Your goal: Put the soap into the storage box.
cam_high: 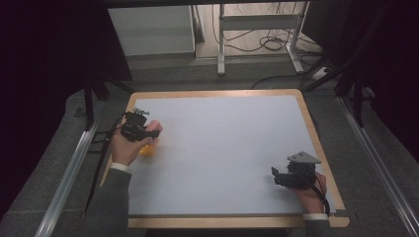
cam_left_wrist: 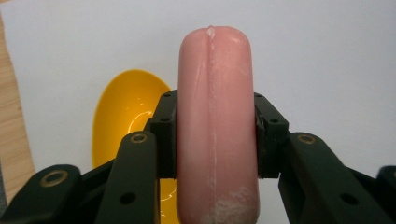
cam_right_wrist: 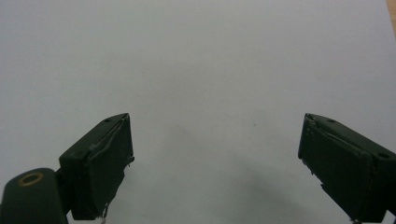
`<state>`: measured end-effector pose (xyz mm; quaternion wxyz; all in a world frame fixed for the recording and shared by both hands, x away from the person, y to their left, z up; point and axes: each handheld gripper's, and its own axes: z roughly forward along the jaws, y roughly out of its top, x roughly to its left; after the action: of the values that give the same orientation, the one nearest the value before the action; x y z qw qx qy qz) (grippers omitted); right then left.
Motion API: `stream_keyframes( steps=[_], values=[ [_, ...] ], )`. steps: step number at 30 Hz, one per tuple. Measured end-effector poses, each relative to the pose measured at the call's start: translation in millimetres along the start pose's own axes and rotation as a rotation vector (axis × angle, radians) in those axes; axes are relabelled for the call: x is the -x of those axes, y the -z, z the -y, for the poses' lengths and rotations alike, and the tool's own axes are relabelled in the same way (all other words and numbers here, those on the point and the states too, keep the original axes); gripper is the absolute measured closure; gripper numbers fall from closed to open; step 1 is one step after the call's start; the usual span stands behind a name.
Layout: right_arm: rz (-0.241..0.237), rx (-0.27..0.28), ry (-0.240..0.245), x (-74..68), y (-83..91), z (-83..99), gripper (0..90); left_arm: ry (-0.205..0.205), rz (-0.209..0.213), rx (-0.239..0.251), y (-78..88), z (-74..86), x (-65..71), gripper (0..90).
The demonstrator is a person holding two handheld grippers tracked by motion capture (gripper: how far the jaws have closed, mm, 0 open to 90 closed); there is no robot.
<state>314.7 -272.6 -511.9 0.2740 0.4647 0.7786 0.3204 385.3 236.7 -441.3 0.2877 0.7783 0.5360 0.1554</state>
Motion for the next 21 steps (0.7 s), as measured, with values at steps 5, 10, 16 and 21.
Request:
stream_keyframes(
  steps=[5,10,16,21],
  values=[
    [-0.001,-0.002,0.000,-0.4,-0.1,0.0,9.9,0.010,-0.010,-0.006,1.9,0.8,-6.0,60.0],
    [0.000,0.002,0.000,-0.5,0.3,-0.2,9.9,0.021,-0.017,-0.009,3.1,3.0,-12.7,59.9],
    [0.000,0.003,0.000,-0.4,0.5,-0.4,9.9,0.035,-0.024,-0.014,2.7,5.5,-19.9,60.0],
    [0.001,0.001,0.003,-0.7,0.3,-0.3,9.9,0.054,-0.036,-0.018,-0.1,8.9,-26.6,59.9]
  ],
)
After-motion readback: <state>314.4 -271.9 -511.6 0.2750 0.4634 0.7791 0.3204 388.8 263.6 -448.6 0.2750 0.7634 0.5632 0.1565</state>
